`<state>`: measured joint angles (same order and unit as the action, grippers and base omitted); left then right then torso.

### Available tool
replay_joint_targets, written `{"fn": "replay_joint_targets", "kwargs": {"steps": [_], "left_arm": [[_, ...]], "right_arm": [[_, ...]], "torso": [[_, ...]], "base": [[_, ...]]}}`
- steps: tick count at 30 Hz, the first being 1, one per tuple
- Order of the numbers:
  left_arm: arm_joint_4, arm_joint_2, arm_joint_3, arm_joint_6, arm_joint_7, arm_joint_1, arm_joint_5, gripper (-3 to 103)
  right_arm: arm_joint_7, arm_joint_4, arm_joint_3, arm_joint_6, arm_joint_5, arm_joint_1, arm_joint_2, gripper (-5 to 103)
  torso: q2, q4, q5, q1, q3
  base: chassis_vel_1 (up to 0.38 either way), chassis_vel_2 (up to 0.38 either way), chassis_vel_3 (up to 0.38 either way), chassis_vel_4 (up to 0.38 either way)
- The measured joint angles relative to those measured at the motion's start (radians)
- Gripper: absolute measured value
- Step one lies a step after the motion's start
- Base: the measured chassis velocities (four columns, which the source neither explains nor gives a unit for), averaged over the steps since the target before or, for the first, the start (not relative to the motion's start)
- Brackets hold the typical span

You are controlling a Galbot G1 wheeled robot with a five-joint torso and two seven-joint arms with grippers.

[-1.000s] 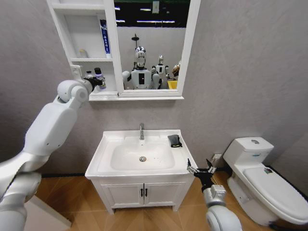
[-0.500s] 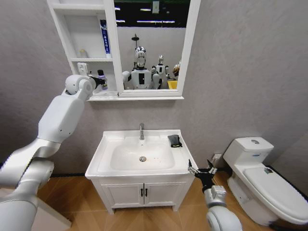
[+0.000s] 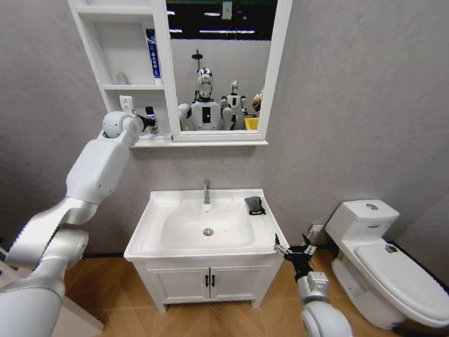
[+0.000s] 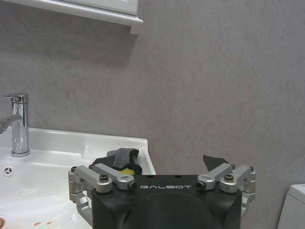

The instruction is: Move facial cleanser and shampoo from washbasin to cabinet, then wipe washbasin with towel.

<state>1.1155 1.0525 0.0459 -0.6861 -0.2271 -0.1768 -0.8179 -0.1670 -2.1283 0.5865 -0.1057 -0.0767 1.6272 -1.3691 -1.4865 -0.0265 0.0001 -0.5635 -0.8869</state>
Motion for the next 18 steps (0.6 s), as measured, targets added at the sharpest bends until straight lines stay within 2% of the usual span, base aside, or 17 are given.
{"fn": "replay_joint_targets", "kwargs": {"steps": [15, 18], "left_arm": [[-0.057, 0.031, -0.004, 0.026, 0.015, -0.011, 0.034, 41], [-0.072, 0.034, -0.004, 0.035, 0.014, -0.013, 0.042, 57]], "right_arm": [[0.0, 0.004, 0.009, -0.002, -0.016, -0.013, 0.012, 100], [0.0, 0.007, 0.012, -0.003, -0.023, -0.02, 0.016, 100]], "torso": [[0.0, 0.0001, 0.0, 0.0, 0.0], [0.0, 0.0, -0.0001, 0.0, 0.0]], "base": [[0.0, 0.0, 0.0, 0.0], [0.0, 0.0, 0.0, 0.0]]}}
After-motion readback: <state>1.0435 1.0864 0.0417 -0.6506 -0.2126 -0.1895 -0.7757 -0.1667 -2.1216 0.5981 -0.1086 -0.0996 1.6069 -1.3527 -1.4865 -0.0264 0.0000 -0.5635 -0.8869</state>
